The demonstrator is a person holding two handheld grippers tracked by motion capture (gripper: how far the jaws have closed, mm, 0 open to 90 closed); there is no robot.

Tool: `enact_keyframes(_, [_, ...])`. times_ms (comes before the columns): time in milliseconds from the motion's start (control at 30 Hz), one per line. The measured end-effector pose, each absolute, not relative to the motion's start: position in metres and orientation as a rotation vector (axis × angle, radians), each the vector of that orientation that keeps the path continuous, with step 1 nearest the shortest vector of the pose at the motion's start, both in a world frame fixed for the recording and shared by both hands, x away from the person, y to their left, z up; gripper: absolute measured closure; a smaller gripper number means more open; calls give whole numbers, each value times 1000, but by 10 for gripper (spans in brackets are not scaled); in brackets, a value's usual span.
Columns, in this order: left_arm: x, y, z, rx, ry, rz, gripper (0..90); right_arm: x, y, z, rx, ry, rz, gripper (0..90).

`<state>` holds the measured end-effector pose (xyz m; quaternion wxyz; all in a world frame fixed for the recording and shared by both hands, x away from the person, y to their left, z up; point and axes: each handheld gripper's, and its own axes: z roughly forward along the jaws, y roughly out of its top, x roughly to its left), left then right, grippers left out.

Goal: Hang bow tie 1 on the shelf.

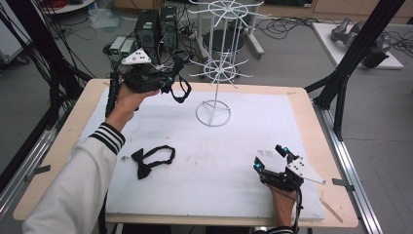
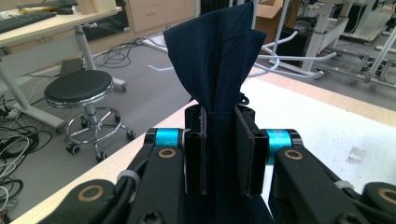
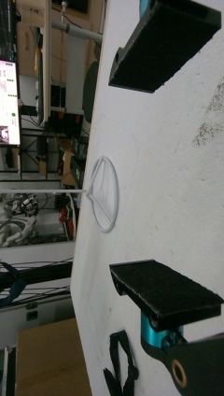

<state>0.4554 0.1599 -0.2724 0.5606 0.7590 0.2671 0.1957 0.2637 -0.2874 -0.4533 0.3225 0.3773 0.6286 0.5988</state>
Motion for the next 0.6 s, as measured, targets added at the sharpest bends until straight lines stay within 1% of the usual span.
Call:
enact_keyframes(333, [461, 151, -271, 1790, 604, 445, 752, 264, -287, -453, 990, 1650, 1572, 88])
enact_keyframes(600, [468, 146, -268, 1796, 592, 459, 752, 264, -287, -453, 990, 1647, 1571, 88])
